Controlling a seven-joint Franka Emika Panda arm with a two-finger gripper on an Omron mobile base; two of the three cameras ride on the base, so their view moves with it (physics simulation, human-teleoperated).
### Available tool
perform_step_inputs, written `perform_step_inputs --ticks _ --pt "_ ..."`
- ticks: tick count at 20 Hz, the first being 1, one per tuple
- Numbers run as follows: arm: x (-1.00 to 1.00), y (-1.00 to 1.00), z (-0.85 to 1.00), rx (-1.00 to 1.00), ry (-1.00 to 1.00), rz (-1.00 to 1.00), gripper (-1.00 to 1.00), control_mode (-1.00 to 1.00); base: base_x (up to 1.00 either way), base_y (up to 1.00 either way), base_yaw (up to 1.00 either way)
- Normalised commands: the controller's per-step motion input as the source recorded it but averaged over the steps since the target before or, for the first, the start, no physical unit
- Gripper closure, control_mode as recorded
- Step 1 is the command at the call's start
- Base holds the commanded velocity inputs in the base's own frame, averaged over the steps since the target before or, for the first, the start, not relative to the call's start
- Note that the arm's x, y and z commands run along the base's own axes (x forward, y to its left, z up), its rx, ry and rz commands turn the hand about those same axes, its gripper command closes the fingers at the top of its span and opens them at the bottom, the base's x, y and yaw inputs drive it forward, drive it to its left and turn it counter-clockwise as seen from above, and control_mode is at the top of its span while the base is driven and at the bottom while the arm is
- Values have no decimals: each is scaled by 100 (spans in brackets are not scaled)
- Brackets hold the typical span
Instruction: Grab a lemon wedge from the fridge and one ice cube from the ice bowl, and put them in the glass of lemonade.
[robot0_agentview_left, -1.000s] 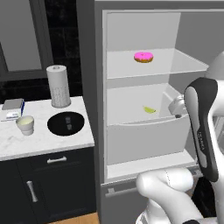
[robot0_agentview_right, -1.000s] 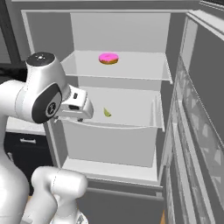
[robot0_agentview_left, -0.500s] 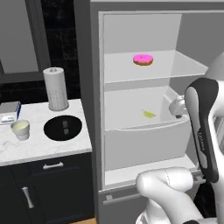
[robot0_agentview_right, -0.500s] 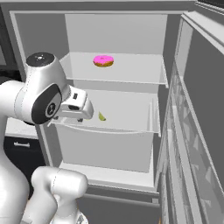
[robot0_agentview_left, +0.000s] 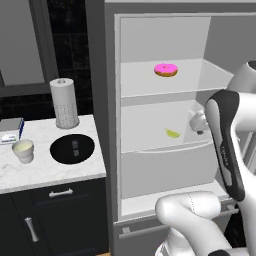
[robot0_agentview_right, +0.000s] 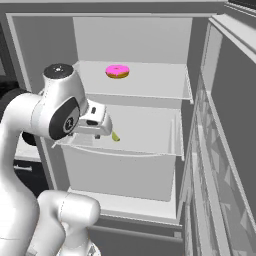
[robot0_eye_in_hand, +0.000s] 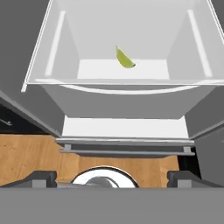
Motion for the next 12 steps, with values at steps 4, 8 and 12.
perform_step_inputs --ticks 4,8,12 --pt "77 -10 -49 0 -3 4 -100 -100 0 0 0" --pt "76 -7 -44 0 -6 6 -100 -100 0 0 0" --pt "35 -11 -45 0 -10 2 -100 -100 0 0 0"
